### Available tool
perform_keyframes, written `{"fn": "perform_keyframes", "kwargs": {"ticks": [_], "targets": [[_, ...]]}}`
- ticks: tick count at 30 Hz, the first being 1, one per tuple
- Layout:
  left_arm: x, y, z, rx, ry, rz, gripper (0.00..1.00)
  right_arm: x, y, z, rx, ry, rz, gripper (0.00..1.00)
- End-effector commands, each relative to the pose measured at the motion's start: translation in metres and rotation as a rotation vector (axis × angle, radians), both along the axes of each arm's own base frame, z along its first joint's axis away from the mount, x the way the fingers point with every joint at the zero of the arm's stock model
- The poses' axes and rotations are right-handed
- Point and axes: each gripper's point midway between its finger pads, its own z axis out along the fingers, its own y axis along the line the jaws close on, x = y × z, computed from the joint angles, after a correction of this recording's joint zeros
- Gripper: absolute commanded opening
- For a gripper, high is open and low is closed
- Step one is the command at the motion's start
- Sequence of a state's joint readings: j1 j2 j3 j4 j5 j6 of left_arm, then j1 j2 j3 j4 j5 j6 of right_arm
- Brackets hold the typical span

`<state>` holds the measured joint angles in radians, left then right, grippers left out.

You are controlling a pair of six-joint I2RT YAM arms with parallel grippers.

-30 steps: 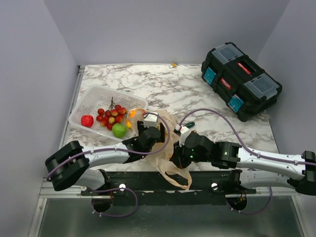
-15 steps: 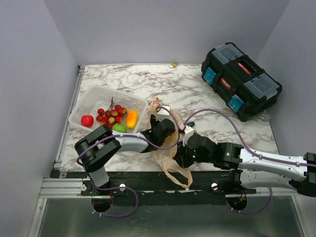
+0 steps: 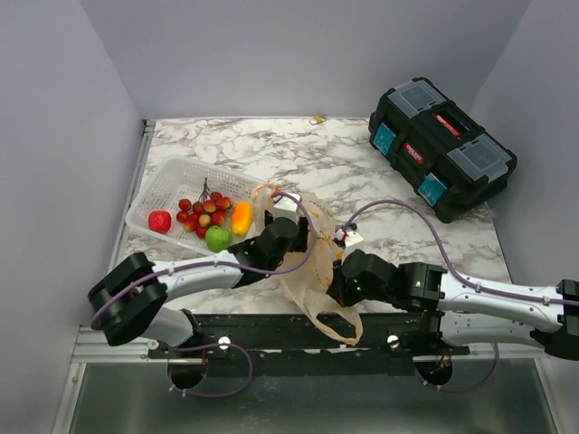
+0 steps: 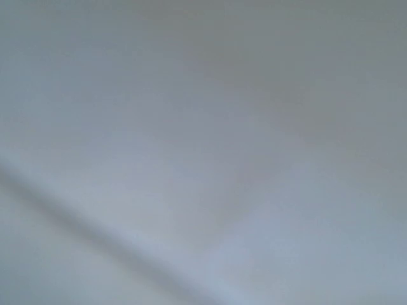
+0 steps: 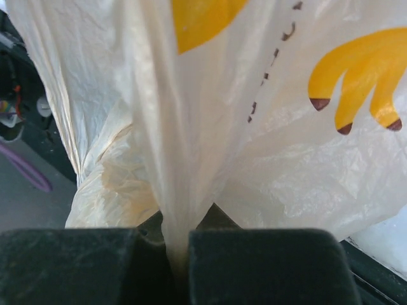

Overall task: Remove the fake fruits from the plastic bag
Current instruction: Take out the fake fruit from the plastic bag.

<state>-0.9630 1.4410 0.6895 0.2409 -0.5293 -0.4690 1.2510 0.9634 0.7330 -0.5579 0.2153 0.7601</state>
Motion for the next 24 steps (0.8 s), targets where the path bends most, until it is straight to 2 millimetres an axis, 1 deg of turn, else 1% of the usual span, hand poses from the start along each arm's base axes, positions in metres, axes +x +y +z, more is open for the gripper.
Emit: {"fn": "perform_keyframes", "kwargs": {"ticks": [1,5,8,12,15,20,23,24], "targets": [[-0.033,-0.004,0.011,-0.089,0.051,-0.148,0.30,0.006,-0.010,-0.010,-0.070,-0.022,-0.039,0.01],[-0.052,-0.001,0.017,-0.097,0.075,-0.235,0.28,0.010,-0.009,-0.008,-0.057,-0.034,-0.059,0.01],[-0.067,0.000,0.022,-0.117,0.085,-0.302,0.28,0.017,-0.009,0.003,-0.028,-0.057,-0.104,0.01],[-0.084,-0.001,0.032,-0.155,0.100,-0.379,0.27,0.032,-0.015,0.022,0.017,-0.116,-0.199,0.01],[-0.097,-0.004,0.050,-0.206,0.103,-0.444,0.28,0.037,-0.019,0.029,0.025,-0.140,-0.233,0.01],[-0.119,-0.011,0.091,-0.312,0.081,-0.567,0.28,0.039,-0.024,0.026,-0.004,-0.130,-0.267,0.01],[-0.122,-0.010,0.113,-0.353,0.047,-0.592,0.28,0.039,-0.028,0.024,-0.011,-0.126,-0.287,0.01],[-0.125,-0.007,0.113,-0.348,0.057,-0.593,0.29,0.039,-0.028,0.023,-0.010,-0.124,-0.288,0.01]]}}
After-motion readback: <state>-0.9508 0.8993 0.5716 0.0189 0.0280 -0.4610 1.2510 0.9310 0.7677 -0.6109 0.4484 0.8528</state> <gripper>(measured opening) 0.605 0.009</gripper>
